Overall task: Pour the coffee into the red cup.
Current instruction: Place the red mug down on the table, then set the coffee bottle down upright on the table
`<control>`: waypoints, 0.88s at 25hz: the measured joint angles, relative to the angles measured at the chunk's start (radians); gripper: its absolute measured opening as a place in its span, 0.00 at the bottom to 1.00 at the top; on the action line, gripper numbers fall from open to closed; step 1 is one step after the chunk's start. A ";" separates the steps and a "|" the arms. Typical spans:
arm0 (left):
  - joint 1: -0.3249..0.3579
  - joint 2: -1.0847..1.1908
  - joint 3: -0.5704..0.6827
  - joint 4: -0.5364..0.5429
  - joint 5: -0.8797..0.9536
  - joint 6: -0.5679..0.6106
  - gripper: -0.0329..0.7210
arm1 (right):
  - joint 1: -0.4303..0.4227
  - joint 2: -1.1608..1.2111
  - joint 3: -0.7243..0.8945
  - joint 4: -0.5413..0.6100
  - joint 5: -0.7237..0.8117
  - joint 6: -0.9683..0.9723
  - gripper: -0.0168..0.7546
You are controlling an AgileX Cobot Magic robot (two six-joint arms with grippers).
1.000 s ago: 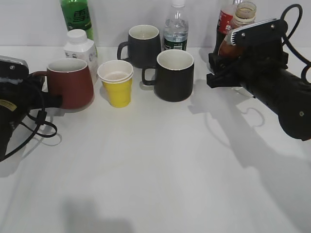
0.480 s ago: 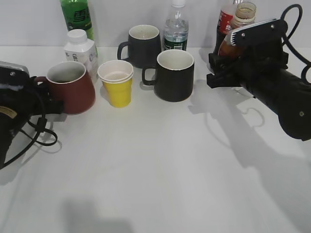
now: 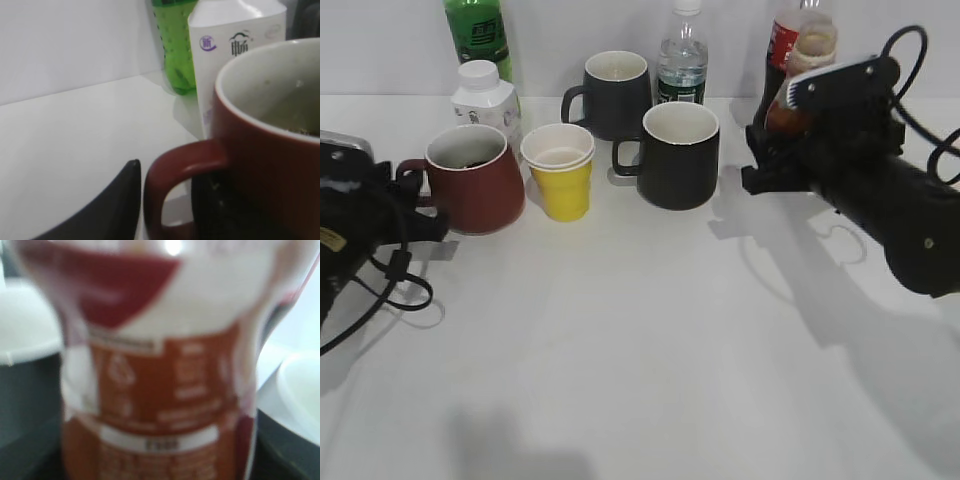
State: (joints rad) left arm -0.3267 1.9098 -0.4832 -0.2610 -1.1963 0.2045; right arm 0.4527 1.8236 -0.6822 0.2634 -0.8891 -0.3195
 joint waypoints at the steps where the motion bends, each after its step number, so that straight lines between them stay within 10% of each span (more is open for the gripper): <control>1: 0.000 -0.009 0.008 -0.017 0.006 0.000 0.41 | 0.000 0.010 0.000 0.000 -0.002 0.002 0.67; 22: -0.001 -0.192 0.187 0.040 -0.009 0.000 0.41 | 0.000 0.157 0.000 -0.067 -0.067 0.188 0.75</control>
State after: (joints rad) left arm -0.3281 1.7181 -0.2958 -0.2212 -1.2056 0.2045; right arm 0.4527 1.9807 -0.6822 0.1960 -0.9564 -0.1318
